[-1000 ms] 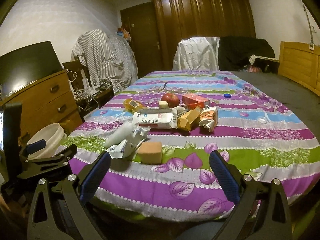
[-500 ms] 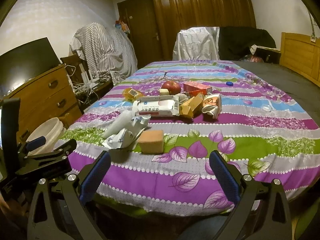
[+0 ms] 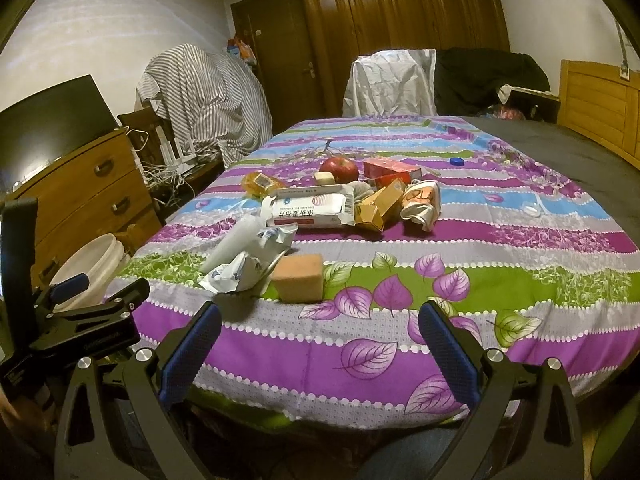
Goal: Collect trash
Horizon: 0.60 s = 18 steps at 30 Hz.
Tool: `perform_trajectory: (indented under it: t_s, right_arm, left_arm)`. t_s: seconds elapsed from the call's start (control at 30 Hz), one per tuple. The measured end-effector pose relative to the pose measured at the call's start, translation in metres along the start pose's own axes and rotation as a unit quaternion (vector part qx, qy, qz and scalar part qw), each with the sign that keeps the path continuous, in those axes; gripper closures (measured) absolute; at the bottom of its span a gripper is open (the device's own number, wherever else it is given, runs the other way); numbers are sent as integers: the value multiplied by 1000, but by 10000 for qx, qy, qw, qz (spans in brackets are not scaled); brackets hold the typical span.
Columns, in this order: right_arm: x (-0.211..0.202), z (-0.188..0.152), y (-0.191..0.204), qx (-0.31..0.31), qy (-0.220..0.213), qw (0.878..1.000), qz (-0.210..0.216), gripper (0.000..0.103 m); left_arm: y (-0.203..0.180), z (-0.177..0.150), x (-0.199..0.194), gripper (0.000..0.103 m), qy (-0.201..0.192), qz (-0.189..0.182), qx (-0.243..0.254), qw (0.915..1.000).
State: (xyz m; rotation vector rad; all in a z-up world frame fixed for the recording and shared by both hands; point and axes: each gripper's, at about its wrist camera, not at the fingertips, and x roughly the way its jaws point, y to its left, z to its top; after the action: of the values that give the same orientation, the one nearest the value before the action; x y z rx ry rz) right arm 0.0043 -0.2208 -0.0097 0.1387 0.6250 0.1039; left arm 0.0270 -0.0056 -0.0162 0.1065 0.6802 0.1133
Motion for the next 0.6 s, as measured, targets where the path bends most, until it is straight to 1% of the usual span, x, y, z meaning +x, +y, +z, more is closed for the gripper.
perform_trajectory:
  t_s: [0.6]
  right_arm:
    - [7, -2, -2, -9, 99, 10000, 5, 5]
  left_arm:
    - [-1, -3, 5, 5, 90, 7, 9, 10000]
